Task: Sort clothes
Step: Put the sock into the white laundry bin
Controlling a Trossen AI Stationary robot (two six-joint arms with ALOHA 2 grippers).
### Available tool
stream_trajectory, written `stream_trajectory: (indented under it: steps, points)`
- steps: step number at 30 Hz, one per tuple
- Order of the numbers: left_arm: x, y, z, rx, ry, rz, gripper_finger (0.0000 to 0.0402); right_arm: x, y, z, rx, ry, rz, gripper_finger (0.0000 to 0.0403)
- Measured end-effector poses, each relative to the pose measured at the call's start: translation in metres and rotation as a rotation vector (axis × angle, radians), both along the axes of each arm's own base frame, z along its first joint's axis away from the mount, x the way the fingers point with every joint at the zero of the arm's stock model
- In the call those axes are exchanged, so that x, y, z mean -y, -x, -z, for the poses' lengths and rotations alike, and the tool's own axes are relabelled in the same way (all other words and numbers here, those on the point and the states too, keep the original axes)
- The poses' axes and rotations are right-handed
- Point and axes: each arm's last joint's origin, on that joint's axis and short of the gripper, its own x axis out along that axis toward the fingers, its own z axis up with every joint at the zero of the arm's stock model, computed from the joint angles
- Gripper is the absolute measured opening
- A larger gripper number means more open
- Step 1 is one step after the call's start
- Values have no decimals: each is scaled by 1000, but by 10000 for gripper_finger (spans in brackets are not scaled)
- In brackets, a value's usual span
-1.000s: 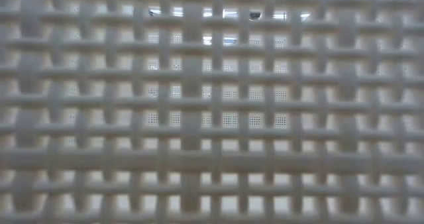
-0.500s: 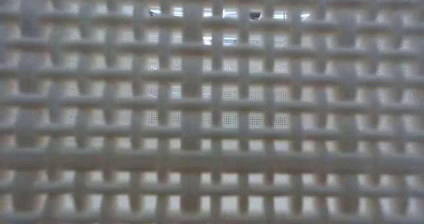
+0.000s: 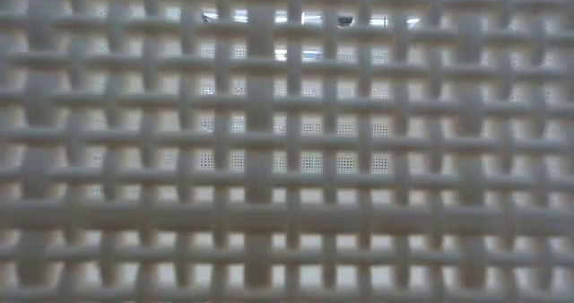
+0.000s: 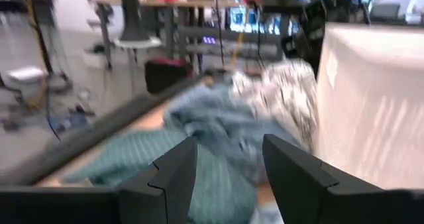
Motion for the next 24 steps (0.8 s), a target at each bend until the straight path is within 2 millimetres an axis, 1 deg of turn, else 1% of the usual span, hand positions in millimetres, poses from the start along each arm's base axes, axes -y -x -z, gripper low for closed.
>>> stream_trajectory:
  steps: [4, 10, 14, 18, 20, 24]
  points:
    - [-3, 2, -22, 29, -27, 1, 183, 0, 0, -5, 47, 0, -1, 219]
    - [-3, 4, -56, 3, -14, 56, 183, 0, 2, -16, 131, 84, 14, 219]
    - [-4, 0, -76, 20, 16, 55, 183, 0, 2, -16, 124, 122, 14, 219]
    - [-6, -9, -86, 6, 68, 44, 183, -1, 1, -11, 68, 137, -13, 219]
    - [-7, -15, -88, -22, 98, 30, 183, -3, 0, -9, 53, 152, -79, 219]
    - [-9, -23, -86, -101, 138, 18, 183, -7, -1, -7, 34, 188, -220, 219]
